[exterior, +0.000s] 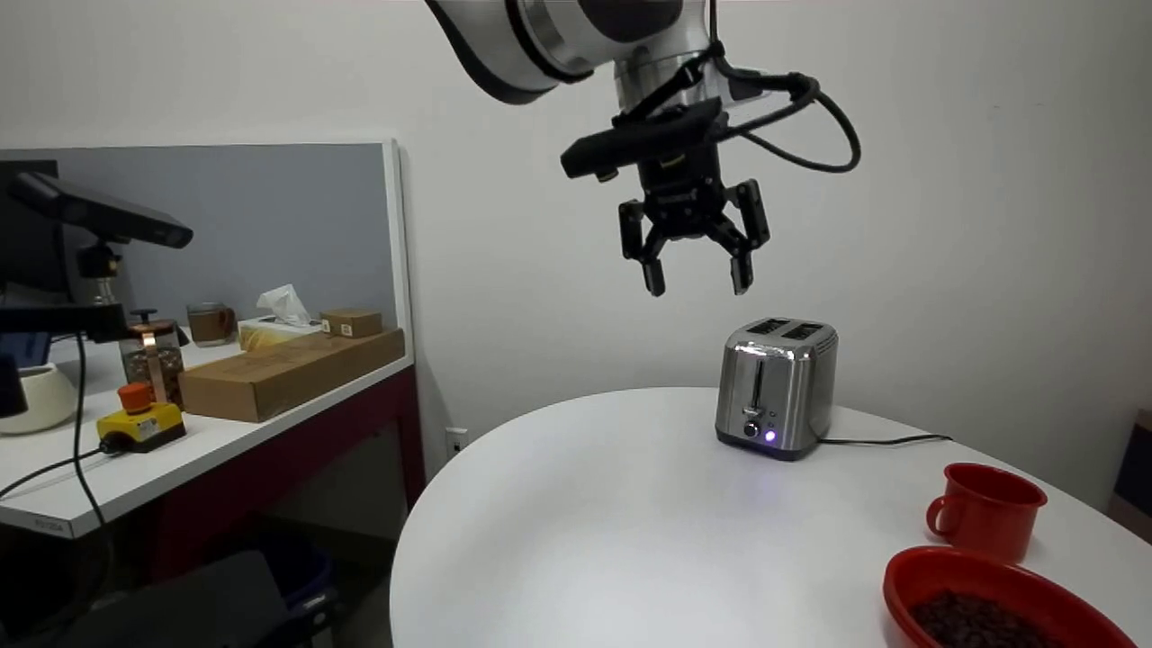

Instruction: Turn off the toaster

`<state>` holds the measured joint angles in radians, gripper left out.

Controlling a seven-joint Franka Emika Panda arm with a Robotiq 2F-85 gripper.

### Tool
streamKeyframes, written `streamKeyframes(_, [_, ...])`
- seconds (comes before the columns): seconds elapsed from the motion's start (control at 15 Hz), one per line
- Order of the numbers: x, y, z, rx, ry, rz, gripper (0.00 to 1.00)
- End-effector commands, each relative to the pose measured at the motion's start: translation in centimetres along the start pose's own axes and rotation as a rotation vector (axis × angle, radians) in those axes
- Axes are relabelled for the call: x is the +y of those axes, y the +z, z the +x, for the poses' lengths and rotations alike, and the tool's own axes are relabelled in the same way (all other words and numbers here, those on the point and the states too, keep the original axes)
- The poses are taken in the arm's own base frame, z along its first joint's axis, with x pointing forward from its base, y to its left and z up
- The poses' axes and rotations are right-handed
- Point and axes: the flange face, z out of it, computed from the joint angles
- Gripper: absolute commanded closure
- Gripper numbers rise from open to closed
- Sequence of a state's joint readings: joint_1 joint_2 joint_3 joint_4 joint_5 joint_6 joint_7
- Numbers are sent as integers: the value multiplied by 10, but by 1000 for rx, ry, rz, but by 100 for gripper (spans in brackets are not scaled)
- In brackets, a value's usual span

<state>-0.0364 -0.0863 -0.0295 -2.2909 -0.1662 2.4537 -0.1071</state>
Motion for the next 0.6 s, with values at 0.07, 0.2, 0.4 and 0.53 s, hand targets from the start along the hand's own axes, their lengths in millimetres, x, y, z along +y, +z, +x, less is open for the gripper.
streamKeyframes(0.07, [18, 56, 52, -4, -38, -19, 0])
streamKeyframes(0.2, [20, 85, 70, -10, -33, -22, 0])
streamKeyframes(0.4, [17, 120, 93, 12, -30, -28, 0])
streamKeyframes(0.53, [15, 141, 108, 34, -38, -37, 0])
